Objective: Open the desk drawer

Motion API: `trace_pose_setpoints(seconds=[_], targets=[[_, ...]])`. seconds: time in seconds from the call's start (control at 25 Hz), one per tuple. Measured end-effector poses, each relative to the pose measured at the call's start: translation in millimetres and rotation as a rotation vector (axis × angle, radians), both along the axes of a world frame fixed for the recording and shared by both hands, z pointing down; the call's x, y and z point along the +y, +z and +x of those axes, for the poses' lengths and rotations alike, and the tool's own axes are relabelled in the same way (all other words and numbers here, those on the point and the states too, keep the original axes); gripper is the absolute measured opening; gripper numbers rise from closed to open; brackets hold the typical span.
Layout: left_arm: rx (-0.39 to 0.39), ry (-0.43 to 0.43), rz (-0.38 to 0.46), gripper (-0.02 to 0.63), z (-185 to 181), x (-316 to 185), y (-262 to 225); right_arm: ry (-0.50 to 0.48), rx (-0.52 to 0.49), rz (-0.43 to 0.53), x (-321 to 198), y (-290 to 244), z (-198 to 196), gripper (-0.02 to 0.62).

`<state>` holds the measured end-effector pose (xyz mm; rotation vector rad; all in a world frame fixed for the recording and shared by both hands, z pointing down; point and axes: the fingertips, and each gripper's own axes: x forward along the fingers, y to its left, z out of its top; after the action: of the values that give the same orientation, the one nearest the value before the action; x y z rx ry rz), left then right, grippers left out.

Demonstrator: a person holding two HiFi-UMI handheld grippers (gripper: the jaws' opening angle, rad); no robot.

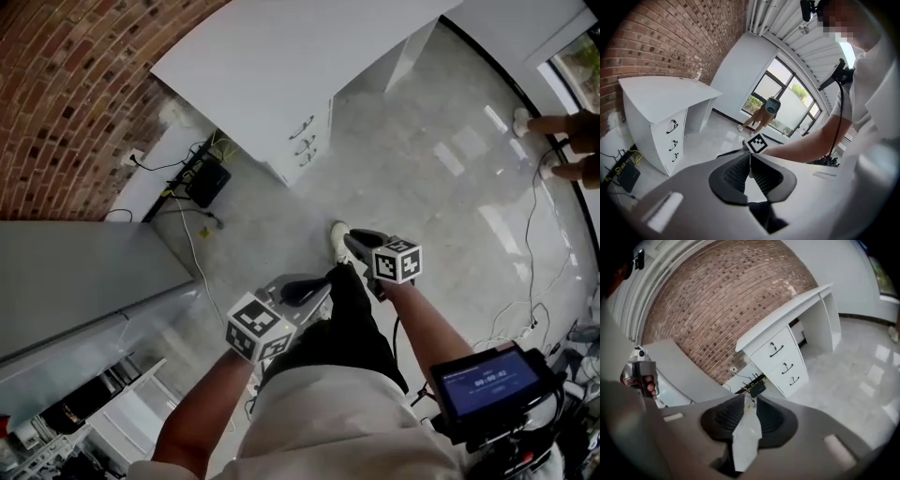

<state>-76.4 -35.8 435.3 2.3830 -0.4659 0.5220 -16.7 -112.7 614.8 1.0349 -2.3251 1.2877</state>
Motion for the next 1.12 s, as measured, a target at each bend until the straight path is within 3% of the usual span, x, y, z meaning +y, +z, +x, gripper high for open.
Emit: trace_pose_setpoints(seconds=[0.2,0.48,0.8,1.12], targets=[[-0.022,-0.002,-0.029,0.014,20.4,-79.8,40.2,0.132,-0.160,-0.129,-95.8,81.3,1.2,0.083],[-0.009,0.081,-0.035,0.014,81.4,-176.4,98.1,0.304,-0.332,-0.260,-211.3,189.3,24.7,0.082],[-0.046,0.113,0.011,0.014,114.7,-264.2,145.3,0.334,-0.483,-0.329,-289.5,268.0,4.7,0.082],[-0.065,0.099,0.017,0.014,121.9,-308.0,180.8,0.344,-0.536,-0.360,-359.0,331.8,-25.6,0.081]])
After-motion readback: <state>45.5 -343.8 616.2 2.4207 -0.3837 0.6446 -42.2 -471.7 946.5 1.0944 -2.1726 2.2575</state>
